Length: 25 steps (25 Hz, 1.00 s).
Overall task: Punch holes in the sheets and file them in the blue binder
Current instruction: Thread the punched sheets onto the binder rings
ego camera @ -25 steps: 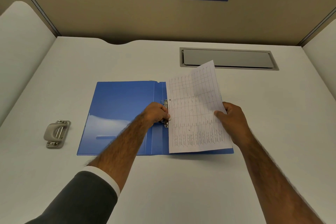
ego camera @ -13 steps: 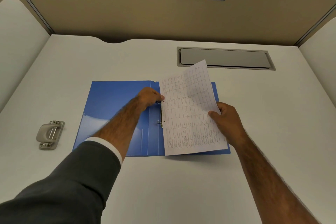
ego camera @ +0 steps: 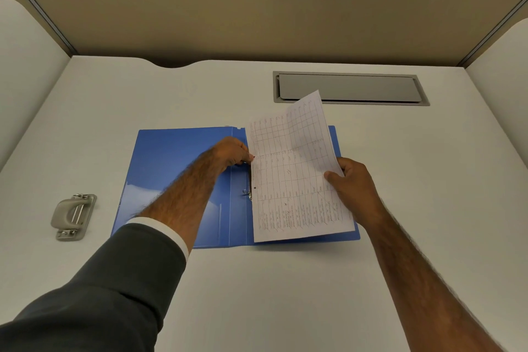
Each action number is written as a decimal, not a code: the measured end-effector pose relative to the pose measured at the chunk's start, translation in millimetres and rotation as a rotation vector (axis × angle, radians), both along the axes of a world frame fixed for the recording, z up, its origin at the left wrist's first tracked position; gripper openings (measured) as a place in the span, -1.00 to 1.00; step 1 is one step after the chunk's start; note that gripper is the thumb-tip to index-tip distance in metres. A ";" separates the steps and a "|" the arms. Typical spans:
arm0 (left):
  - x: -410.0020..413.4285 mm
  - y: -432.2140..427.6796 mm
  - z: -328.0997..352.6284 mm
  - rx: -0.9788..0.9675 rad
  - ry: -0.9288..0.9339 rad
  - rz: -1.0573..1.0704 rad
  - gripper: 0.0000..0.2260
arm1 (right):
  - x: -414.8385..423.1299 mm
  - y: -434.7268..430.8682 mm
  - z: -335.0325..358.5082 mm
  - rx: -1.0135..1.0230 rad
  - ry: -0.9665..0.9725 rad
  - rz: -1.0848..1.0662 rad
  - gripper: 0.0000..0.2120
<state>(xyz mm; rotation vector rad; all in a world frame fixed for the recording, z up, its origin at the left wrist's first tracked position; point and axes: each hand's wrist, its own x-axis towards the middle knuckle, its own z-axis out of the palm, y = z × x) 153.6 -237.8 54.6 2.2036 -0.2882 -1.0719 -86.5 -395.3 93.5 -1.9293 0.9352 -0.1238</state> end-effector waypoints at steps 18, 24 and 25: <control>-55.9 26.4 1.3 0.002 -0.671 -0.053 -0.93 | -7.5 -2.1 -10.1 0.008 0.010 -0.024 -0.91; -88.3 44.5 -9.2 0.030 -0.416 -0.075 -0.84 | -9.4 -3.1 -15.5 -0.005 -0.006 -0.018 -0.93; -87.2 43.9 -11.3 0.022 -0.409 -0.089 -0.84 | -8.9 -3.5 -16.2 -0.010 -0.006 -0.016 -0.92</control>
